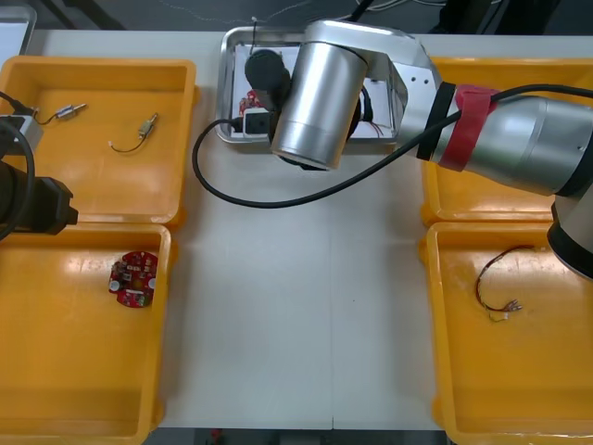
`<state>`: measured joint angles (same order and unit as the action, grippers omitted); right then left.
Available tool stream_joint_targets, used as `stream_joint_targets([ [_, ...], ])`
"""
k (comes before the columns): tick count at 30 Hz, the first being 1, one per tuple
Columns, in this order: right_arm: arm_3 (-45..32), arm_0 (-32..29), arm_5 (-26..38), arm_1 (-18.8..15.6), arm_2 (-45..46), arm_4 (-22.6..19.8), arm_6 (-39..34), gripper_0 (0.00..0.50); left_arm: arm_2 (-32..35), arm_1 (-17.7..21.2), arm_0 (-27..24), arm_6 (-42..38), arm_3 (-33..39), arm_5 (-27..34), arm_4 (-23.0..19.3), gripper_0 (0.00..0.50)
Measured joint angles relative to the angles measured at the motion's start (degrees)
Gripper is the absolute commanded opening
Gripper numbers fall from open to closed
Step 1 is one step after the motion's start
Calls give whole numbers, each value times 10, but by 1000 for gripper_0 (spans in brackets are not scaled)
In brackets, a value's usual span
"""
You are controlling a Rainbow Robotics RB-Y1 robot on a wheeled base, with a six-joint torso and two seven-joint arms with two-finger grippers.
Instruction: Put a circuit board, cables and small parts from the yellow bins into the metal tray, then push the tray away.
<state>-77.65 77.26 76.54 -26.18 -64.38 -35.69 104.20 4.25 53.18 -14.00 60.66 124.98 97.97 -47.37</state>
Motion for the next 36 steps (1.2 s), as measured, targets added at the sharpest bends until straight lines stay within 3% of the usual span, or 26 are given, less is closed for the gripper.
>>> stream_joint_targets([
  [13, -55, -31, 199, 0, 207, -67, -4, 500, 0, 0, 0, 0, 0, 0, 0, 500],
  [17, -102, -58, 240, -7, 265, -70, -59, 500, 0, 0, 0, 0, 0, 0, 0, 500],
  [21, -170, -98, 265, -32, 298, -76, -146, 500, 0, 0, 1, 0, 0, 0, 0, 500],
  [31, -278, -211, 302, -125, 387, -122, -277, 500, 0, 0, 2, 0, 0, 0, 0, 500],
  [36, -313, -262, 331, -163, 450, -150, -301, 500, 0, 0, 2, 0, 0, 0, 0, 500],
])
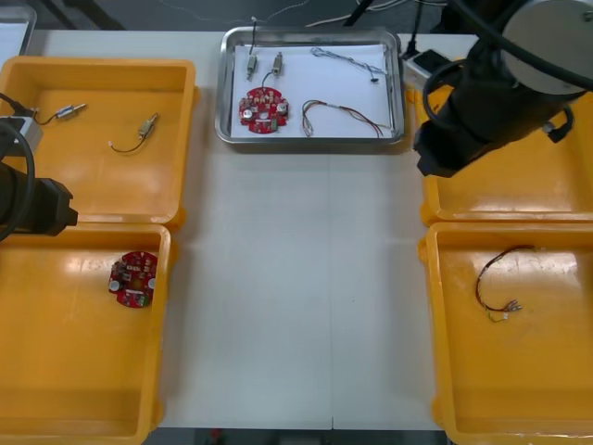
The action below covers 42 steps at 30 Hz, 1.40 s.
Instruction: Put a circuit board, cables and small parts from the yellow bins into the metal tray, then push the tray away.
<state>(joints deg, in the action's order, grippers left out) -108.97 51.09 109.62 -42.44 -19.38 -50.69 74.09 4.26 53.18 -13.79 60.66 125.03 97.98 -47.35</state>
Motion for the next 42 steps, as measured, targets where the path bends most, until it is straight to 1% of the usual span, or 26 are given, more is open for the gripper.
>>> stream_joint_targets([
  [6, -30, -58, 1, -40, 73, -41, -76, 500, 0, 0, 0, 0, 0, 0, 0, 500],
  [9, -35, -86, 1, -57, 107, -61, -91, 500, 0, 0, 0, 0, 0, 0, 0, 500],
  [12, -44, -116, 2, -73, 137, -65, -97, 500, 0, 0, 0, 0, 0, 0, 0, 500],
  [17, -63, -173, 2, -98, 175, -66, -186, 500, 0, 0, 0, 0, 0, 0, 0, 500],
  [20, -75, -211, 2, -108, 202, -65, -196, 500, 0, 0, 0, 0, 0, 0, 0, 500],
  [25, -93, -278, -1, -112, 250, -57, -196, 500, 0, 0, 0, 0, 0, 0, 0, 500],
  [30, -108, -329, -25, -112, 277, -48, -196, 500, 0, 0, 0, 0, 0, 0, 0, 500],
  [36, -126, -362, -45, -112, 280, -40, -193, 500, 0, 0, 0, 0, 0, 0, 0, 500],
  [42, -130, -380, -50, -109, 280, -20, -184, 500, 0, 0, 0, 0, 0, 0, 0, 500],
])
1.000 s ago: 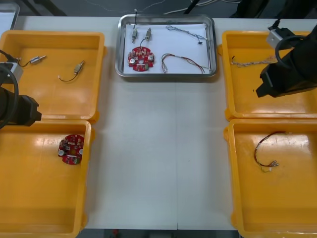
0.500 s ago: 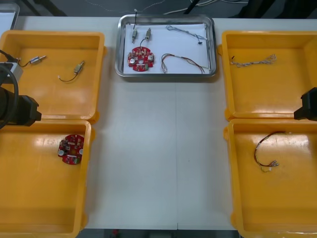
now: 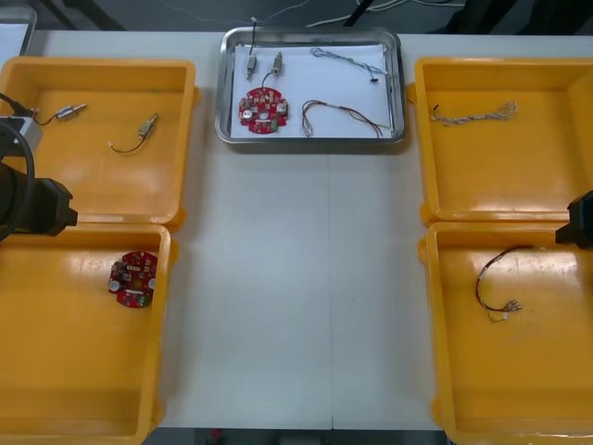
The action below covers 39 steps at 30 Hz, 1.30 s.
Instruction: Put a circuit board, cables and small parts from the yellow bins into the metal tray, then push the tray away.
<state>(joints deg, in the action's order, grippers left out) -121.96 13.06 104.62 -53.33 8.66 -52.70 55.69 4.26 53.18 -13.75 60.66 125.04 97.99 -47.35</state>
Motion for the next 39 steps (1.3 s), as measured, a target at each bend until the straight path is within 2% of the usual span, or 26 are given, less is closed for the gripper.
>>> stream_joint_targets([
  [3, -1, -8, -5, 6, 0, 14, 9, 500, 0, 0, 0, 0, 0, 0, 0, 500],
  [8, -2, -25, -26, 22, 0, 32, 76, 500, 0, 0, 0, 0, 0, 0, 0, 500],
  [18, -2, -53, -48, 50, 0, 52, 76, 500, 0, 0, 0, 0, 0, 0, 0, 500],
  [39, -2, -58, -51, 69, 0, 58, 108, 500, 0, 0, 0, 0, 0, 0, 0, 500],
])
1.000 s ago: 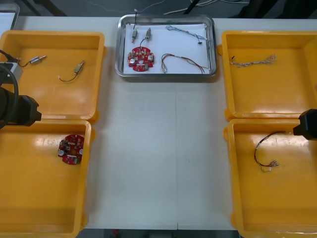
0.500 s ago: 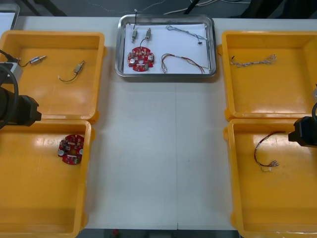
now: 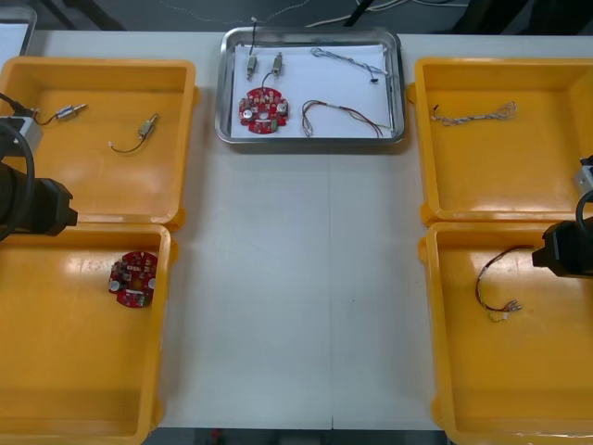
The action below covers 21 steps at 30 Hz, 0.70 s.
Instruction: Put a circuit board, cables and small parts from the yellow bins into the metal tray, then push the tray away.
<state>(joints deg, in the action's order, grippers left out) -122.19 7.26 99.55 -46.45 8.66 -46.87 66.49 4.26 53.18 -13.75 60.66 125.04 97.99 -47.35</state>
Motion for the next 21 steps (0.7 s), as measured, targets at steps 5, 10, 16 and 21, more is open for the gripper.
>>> stream_joint_targets([
  [5, 0, 0, 0, 1, 0, 0, 0, 500, 0, 0, 0, 0, 0, 0, 0, 500],
  [10, 0, 0, 0, 1, 0, 0, 0, 500, 0, 0, 0, 0, 0, 0, 0, 500],
  [16, 0, 0, 0, 1, 0, 0, 0, 500, 0, 0, 0, 0, 0, 0, 0, 500],
  [21, 0, 0, 0, 1, 0, 0, 0, 500, 0, 0, 0, 0, 0, 0, 0, 500],
])
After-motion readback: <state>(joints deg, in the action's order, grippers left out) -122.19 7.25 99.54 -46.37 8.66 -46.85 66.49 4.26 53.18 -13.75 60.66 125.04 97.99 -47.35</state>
